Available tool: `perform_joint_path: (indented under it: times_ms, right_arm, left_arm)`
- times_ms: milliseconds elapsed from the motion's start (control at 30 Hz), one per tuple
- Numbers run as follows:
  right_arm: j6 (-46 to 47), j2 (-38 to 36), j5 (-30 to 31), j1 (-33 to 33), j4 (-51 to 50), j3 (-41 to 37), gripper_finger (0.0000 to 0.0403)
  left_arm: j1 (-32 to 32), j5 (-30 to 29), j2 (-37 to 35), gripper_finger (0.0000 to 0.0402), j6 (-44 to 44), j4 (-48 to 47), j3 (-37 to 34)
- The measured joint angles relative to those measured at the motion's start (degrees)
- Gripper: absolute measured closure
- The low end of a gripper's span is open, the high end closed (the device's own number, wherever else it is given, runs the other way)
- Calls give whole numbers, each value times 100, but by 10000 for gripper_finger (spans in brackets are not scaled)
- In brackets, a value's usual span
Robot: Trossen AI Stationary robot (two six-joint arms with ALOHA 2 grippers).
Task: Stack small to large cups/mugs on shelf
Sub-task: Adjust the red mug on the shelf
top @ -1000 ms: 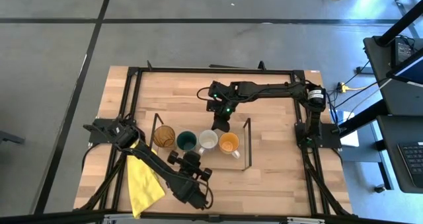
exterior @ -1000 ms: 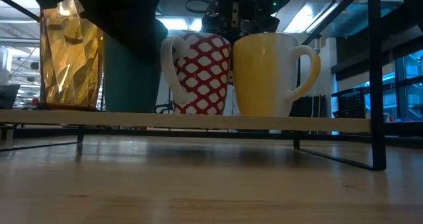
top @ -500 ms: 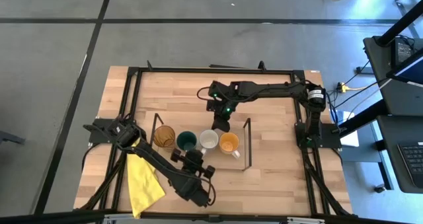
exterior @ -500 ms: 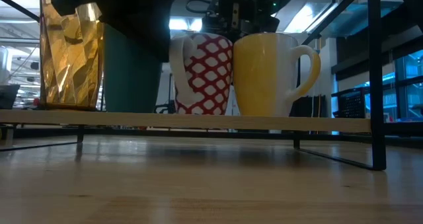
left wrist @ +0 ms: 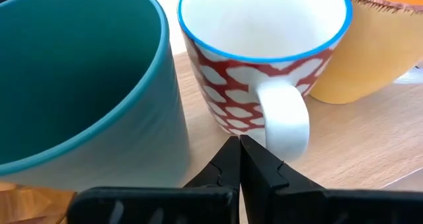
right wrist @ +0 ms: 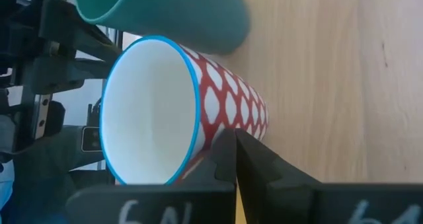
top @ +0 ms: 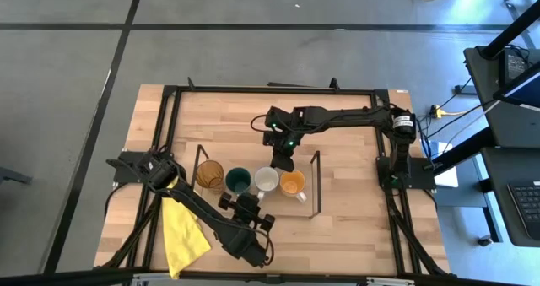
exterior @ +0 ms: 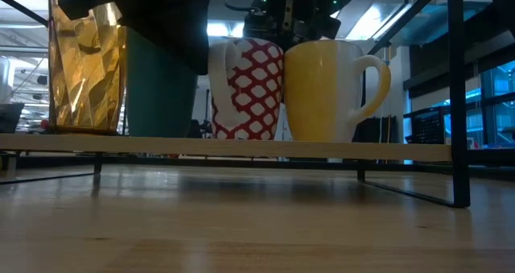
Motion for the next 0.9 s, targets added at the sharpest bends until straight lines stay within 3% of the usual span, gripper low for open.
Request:
perform_joint_path:
  times_ms: [900]
  right_arm:
    - [294, 0, 42, 174, 193, -2, 400]
  left_arm:
    - [-210, 42, 0, 401, 37, 139, 2]
